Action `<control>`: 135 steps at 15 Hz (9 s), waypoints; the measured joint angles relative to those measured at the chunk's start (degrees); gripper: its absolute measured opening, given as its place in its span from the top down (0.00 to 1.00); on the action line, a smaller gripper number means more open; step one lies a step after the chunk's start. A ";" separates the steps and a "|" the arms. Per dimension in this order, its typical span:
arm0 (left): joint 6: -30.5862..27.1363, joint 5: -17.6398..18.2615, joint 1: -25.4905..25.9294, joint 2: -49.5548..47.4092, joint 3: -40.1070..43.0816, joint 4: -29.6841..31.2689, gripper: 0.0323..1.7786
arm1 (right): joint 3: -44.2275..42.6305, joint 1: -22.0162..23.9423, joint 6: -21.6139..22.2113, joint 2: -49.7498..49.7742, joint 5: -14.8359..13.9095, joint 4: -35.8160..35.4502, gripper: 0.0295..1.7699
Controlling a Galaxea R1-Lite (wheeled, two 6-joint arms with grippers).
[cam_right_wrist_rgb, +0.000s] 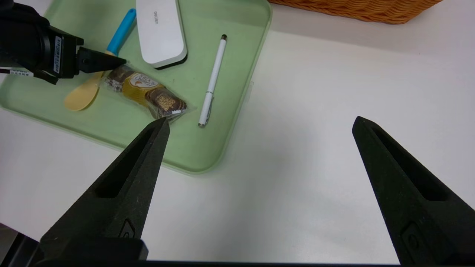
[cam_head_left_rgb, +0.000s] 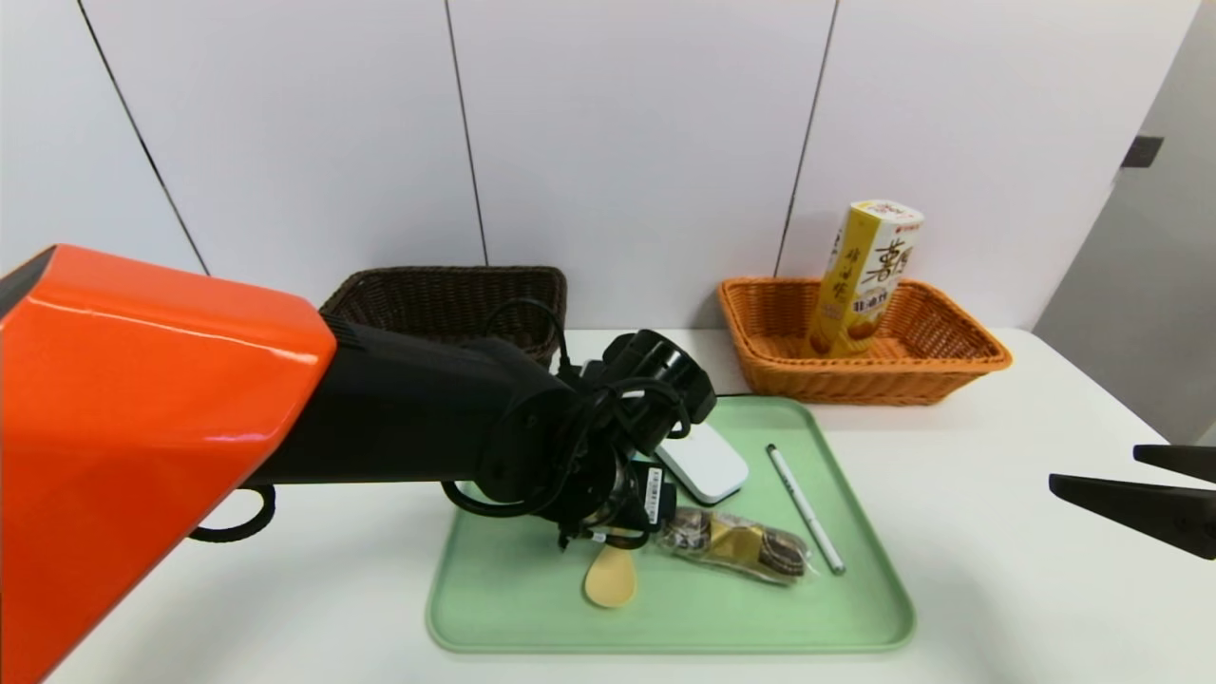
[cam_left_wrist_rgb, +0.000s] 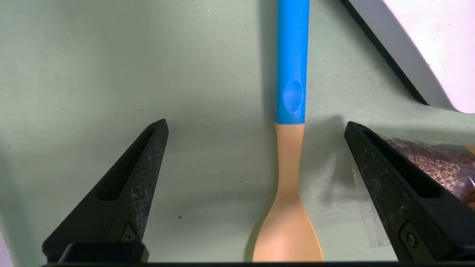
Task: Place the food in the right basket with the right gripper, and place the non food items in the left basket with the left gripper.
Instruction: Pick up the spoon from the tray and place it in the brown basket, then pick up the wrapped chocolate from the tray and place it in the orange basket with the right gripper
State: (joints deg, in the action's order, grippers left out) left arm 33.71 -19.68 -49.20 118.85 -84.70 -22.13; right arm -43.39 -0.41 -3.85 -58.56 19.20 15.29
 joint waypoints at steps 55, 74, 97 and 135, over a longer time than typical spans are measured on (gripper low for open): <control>-84.90 11.22 34.55 -3.41 -15.76 6.75 0.95 | 1.77 0.60 -0.09 2.61 -1.40 -0.68 0.03; -76.42 11.17 34.66 0.15 -18.88 6.69 0.36 | 1.96 0.60 0.17 2.78 -1.37 -0.68 0.03; -18.93 5.49 10.15 -27.04 -4.39 -16.26 0.06 | -2.19 -4.99 -0.13 -2.43 0.89 -6.50 0.03; -19.43 5.35 2.43 -32.41 5.79 -15.10 0.05 | -15.96 -33.98 -13.31 -44.35 -4.95 -2.01 0.03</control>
State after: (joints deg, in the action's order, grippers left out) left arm 14.28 -14.32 -46.78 86.43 -78.91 -37.23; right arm -59.34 -34.39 -17.16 -102.91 14.25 13.28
